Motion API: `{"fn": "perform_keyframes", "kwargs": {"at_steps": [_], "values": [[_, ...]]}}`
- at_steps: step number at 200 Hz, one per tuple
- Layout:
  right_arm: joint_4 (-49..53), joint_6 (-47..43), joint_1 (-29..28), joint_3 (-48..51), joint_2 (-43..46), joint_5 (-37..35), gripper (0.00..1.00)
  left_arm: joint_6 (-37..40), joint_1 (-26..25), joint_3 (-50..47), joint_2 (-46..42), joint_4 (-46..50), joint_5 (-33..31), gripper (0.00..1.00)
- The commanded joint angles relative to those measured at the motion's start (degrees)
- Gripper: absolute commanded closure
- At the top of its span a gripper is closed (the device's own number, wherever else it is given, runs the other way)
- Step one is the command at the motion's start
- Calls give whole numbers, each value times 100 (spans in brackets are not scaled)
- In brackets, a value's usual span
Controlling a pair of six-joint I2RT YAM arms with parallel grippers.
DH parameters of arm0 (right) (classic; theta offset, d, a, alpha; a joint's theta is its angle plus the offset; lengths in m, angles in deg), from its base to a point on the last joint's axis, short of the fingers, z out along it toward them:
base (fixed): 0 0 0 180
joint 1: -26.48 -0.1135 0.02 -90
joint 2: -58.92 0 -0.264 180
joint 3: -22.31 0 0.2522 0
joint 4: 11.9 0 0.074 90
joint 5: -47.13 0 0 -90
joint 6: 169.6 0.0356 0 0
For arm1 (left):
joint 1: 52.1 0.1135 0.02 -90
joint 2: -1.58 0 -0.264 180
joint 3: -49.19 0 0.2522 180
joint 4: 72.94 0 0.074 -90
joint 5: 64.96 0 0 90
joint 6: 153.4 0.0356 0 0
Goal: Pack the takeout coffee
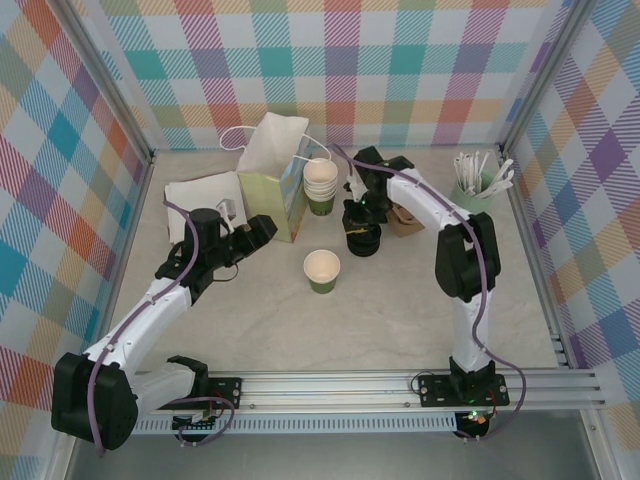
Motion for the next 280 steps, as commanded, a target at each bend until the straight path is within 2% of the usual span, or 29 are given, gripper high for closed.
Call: {"fn": "perform_keyframes", "kwargs": {"at_steps": [1,66,120,151,180,203,280], "values": [[-211,-1,13,242,513,330,86,-186,-80,218,-99,-309,217,11],[-1943,211,231,1653,1995,1518,88,-1362,-80,435,29,-1027,773,5],[-3304,232,297,2644,2900,2080,89,-2193,-240,808,265,-1254,976,3],[-4453,421,297,3288,3360,2413,88,-3078,-431,901,622,-1673,1192,3],[-5404,725,297,3664,3578,2875,89,-3902,-609,1044,1038,-1937,1396,5],[-5938,964,292,3811,3654,3117,89,-4270,-792,1192,1358,-2176,1497,9],[-6409,1171,193,3909,3648,3356,89,-4848,-1314,1634,2109,-2815,1521,13]]}}
